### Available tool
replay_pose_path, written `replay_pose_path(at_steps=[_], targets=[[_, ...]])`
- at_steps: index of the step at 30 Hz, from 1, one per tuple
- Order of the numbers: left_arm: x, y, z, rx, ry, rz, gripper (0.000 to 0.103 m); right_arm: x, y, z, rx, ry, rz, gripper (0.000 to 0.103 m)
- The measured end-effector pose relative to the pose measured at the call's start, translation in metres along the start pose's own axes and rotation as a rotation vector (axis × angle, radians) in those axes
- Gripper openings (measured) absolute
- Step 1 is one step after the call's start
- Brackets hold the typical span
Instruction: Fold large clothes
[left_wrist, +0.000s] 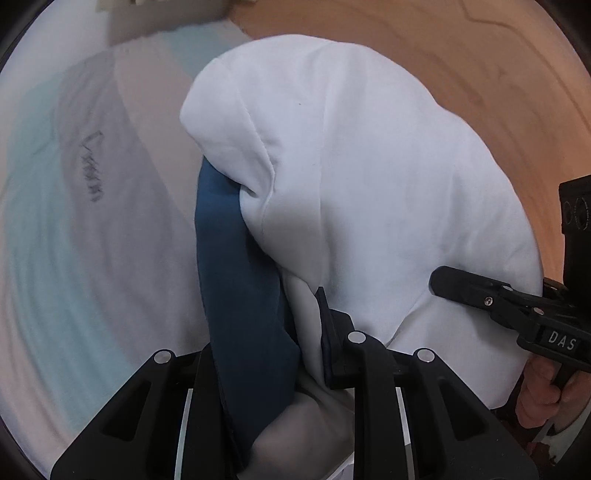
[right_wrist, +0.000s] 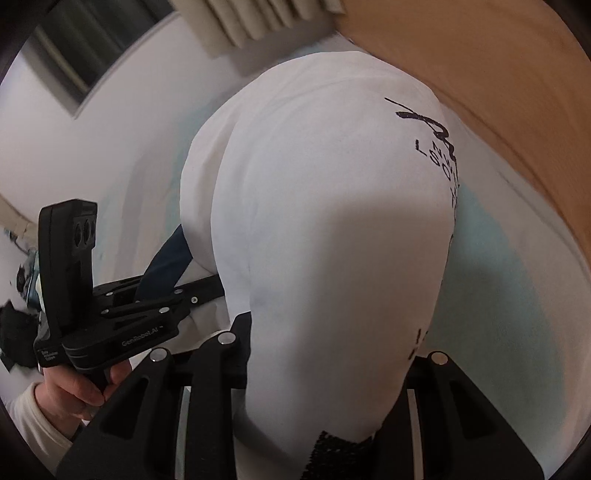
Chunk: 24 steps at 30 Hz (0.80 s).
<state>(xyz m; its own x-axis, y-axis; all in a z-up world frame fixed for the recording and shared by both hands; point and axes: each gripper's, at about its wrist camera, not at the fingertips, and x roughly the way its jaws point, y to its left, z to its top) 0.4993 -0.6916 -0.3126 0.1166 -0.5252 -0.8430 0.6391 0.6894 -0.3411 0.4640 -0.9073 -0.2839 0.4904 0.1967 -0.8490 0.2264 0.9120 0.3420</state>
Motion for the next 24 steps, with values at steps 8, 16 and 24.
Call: replay_pose_path(at_steps=[8, 16, 24], targets=[[0.049, -0.021, 0.035, -0.003, 0.038, 0.015, 0.019, 0.035, -0.033, -0.005, 0.055, 0.039, 0.005, 0.028], [-0.002, 0.009, 0.037, -0.029, -0.055, 0.042, 0.019, -0.001, 0.026, -0.014, -0.001, -0.026, 0.066, 0.028], [-0.086, 0.019, 0.008, -0.041, -0.089, 0.128, 0.019, -0.029, 0.09, -0.028, -0.02, -0.03, 0.183, 0.028]])
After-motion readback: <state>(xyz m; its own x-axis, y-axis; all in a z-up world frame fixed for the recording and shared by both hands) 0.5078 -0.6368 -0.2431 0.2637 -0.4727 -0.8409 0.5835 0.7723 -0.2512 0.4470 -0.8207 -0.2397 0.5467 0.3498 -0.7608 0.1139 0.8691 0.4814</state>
